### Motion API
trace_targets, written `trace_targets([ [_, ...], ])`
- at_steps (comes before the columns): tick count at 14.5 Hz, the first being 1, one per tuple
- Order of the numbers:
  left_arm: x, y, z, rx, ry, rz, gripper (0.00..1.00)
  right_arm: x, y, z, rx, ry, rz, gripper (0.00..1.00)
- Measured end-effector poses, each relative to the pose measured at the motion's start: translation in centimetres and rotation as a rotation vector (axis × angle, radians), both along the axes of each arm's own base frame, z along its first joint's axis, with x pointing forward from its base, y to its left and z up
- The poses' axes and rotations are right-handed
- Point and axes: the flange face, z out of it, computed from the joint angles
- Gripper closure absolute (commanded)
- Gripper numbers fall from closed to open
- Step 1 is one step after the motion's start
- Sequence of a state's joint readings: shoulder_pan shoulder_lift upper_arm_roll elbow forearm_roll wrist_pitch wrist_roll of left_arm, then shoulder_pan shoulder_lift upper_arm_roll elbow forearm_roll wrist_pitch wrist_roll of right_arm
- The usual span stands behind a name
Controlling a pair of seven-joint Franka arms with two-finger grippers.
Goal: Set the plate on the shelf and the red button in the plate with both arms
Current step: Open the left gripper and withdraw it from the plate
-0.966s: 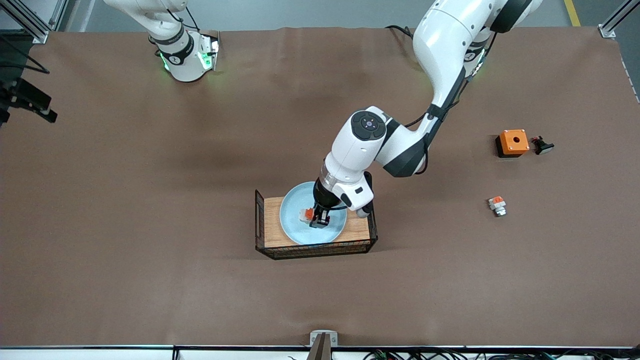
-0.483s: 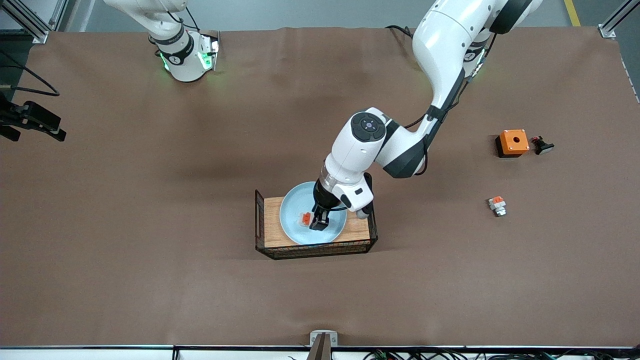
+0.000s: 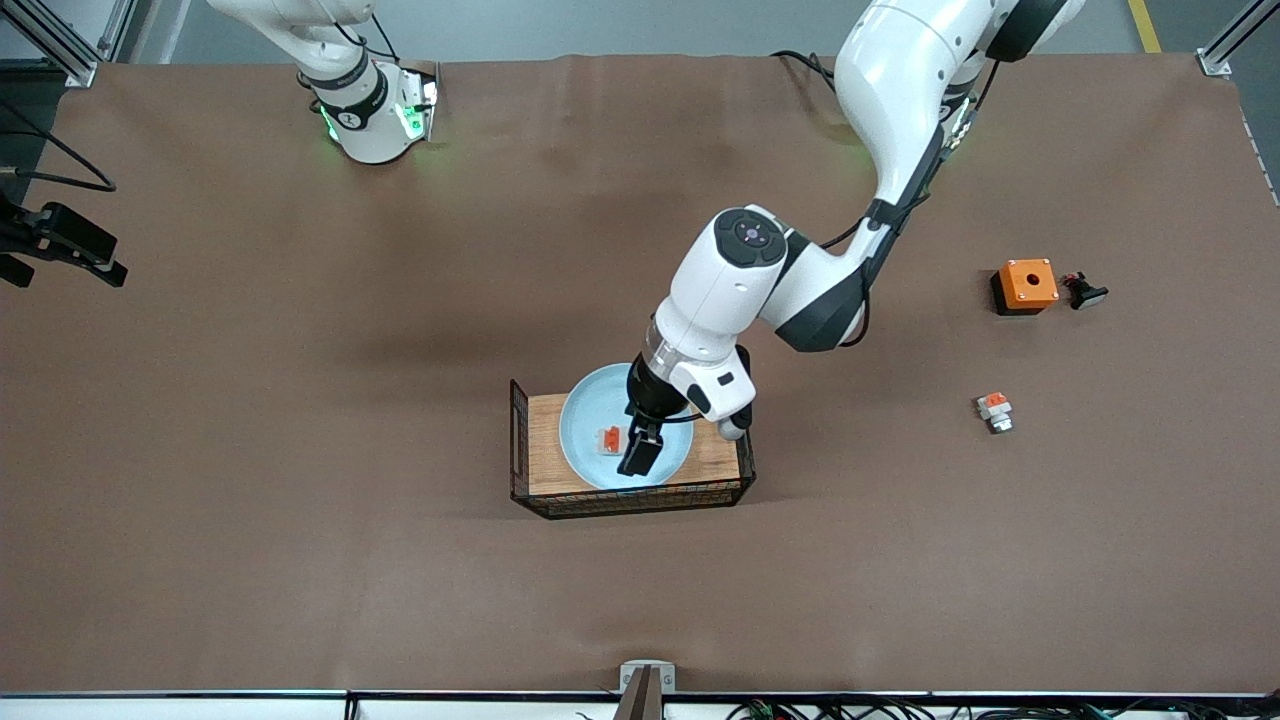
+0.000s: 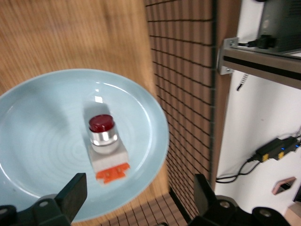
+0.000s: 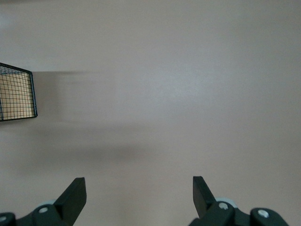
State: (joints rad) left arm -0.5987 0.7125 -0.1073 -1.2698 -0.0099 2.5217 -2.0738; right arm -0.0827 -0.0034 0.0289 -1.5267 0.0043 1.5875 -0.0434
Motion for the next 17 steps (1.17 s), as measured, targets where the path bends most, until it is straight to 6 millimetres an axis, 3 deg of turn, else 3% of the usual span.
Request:
trace_targets([
  [3,0.7,2.3,4.1,0.019,-0.013,-0.004,0.01,-0.1,0.0,-0.1,0.001,0.010,0.000,0.00],
  [7,0.9,7.2,9.9,0.114,0.015,-0.084,0.01,-0.3,-0.1,-0.3,0.002,0.029,-0.001,0.00],
  [12,-0.1,15.4,14.7,0.225,0.083,-0.367,0.01,-0.3,-0.1,-0.4,0.002,0.030,-0.001,0.00],
  [17,-2.4,24.5,18.3,0.360,0.163,-0.780,0.01,-0.2,0.0,-0.4,0.002,0.031,-0.001,0.00],
])
